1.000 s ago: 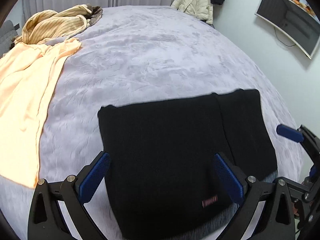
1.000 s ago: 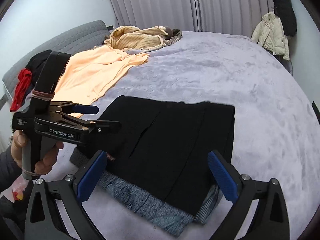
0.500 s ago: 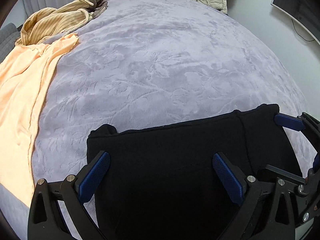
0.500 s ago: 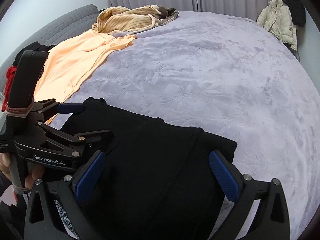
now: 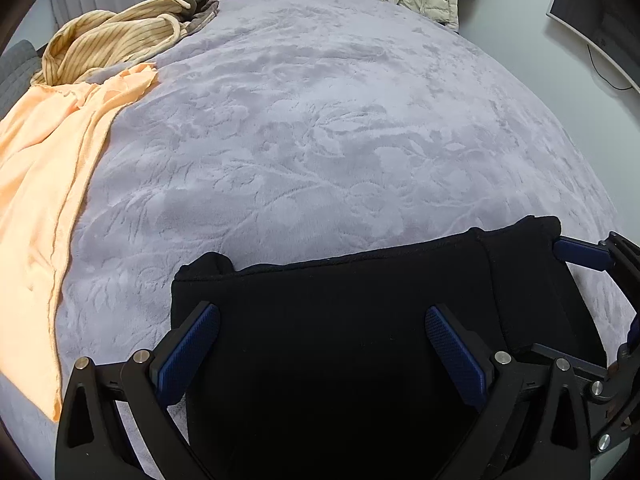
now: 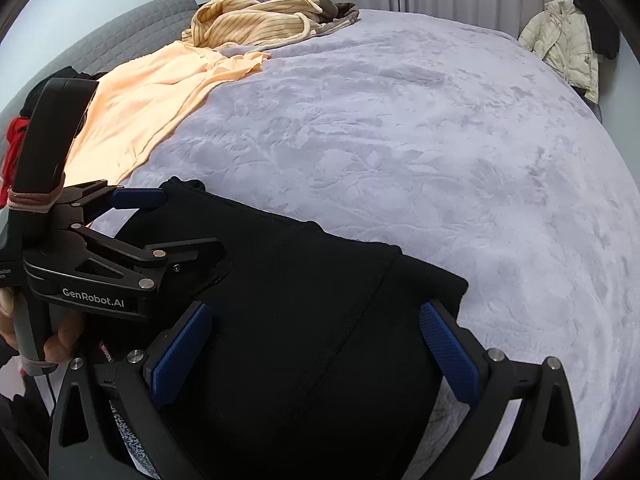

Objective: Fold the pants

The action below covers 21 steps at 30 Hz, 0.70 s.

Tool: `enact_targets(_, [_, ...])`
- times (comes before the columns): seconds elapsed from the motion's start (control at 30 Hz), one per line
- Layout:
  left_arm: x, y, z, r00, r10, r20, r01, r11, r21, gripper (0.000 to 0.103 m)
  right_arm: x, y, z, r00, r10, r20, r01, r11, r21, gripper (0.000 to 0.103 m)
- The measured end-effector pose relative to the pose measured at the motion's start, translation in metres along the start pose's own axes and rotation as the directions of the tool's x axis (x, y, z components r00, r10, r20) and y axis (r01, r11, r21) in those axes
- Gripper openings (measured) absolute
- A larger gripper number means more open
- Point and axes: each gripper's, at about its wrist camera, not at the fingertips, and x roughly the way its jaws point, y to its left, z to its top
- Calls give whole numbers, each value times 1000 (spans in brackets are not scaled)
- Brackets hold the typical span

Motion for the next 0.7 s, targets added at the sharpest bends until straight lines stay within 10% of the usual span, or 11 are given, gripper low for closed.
enact_targets(0.33, [-39, 19, -6, 997, 45, 58, -39, 995, -96, 103, -19, 24, 15, 994, -107, 18, 107, 994, -37, 103])
enact_targets(0.47, [-17, 32, -4, 993, 102, -51, -109, 983, -150, 103, 1, 23, 19, 991, -129, -27, 129, 992, -10, 103])
enact_targets(0.7, [-15, 52, -33, 996, -53, -75, 32, 965, -261, 103, -11, 23, -10, 993, -115, -33, 117, 991, 64, 103])
